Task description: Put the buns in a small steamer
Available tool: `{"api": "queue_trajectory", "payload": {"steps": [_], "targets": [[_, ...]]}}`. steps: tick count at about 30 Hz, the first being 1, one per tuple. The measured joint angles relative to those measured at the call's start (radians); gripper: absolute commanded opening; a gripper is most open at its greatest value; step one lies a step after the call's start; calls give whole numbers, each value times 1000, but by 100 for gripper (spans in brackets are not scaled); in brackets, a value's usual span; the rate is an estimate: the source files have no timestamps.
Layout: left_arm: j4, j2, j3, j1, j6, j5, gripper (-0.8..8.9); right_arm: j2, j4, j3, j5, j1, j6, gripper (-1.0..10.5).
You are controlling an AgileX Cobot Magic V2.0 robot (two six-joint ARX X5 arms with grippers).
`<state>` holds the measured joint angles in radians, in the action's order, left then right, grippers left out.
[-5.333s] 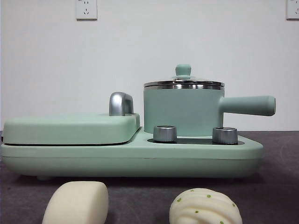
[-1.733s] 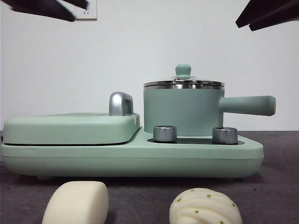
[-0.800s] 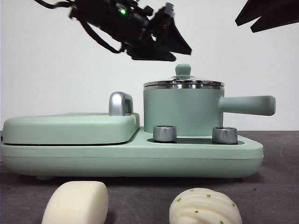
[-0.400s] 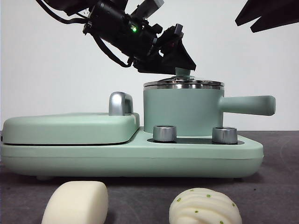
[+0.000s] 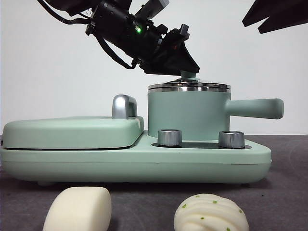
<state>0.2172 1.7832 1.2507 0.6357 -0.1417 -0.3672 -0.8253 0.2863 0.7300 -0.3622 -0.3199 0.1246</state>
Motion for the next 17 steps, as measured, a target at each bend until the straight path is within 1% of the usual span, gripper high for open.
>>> {"api": "queue_trajectory", "payload": {"steps": [10, 14, 17], "targets": [[4, 9, 5, 0, 0, -1, 158, 0, 0, 0, 0, 0, 0, 255], [-6, 9, 9, 0, 0, -1, 219, 0, 1, 0, 0, 0, -1, 255], [-34, 13, 10, 0, -3, 0, 199, 0, 1, 0, 0, 0, -1, 255]]}}
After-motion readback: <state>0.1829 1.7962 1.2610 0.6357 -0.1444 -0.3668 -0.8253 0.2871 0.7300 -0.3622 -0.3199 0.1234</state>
